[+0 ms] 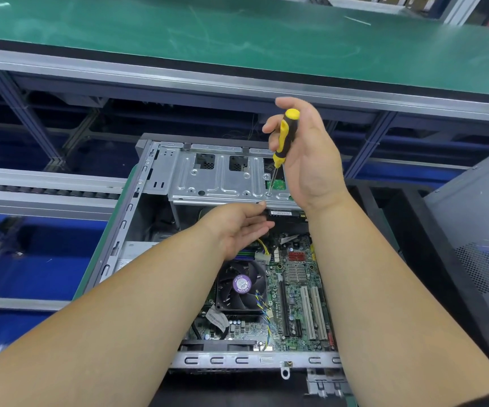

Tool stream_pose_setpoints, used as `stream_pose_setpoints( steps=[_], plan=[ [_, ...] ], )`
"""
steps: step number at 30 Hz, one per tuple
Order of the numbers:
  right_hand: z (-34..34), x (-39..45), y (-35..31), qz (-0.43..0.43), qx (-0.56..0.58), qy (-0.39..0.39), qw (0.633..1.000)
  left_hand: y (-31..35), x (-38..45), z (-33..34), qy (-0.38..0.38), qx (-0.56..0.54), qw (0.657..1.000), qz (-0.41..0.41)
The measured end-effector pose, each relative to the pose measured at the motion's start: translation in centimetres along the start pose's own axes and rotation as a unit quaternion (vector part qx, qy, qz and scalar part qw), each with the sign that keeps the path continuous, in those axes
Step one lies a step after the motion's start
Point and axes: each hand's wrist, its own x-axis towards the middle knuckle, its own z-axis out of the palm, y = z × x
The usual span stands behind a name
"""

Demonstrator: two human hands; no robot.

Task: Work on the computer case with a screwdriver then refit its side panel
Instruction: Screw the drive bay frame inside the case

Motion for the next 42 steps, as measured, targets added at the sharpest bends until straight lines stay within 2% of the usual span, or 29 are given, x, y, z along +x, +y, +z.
stream_pose_setpoints(
  steps=[11,16,24,29,36,42],
  plan=[
    [-0.2,0.25,0.16,-0.002,-0.02,-0.001,1.0,0.02,-0.01,0.0,0.002,0.001,1.0,0.002],
    [-0.39,0.11,0.2,-0.008,0.018,0.007,1.0,0.0,0.06,-0.06,0.002,0.003,1.0,0.002],
    [0.08,0.27,-0.01,0.001,-0.044,0.011,0.999,-0.06,0.08,-0.07,0.001,0.006,1.0,0.006],
    [0.23,-0.09,-0.09,-0.001,0.006,0.004,1.0,-0.03,0.08,-0.1,0.002,0.005,1.0,0.006],
    [0.13,0.08,0.02,0.008,-0.035,0.006,0.999,-0.08,0.18,-0.15,0.003,0.006,1.0,0.005],
    [0.0,-0.03,0.04,0.005,0.015,0.012,1.0,-0.09,0.25,-0.18,0.001,0.008,1.0,0.005]
  ],
)
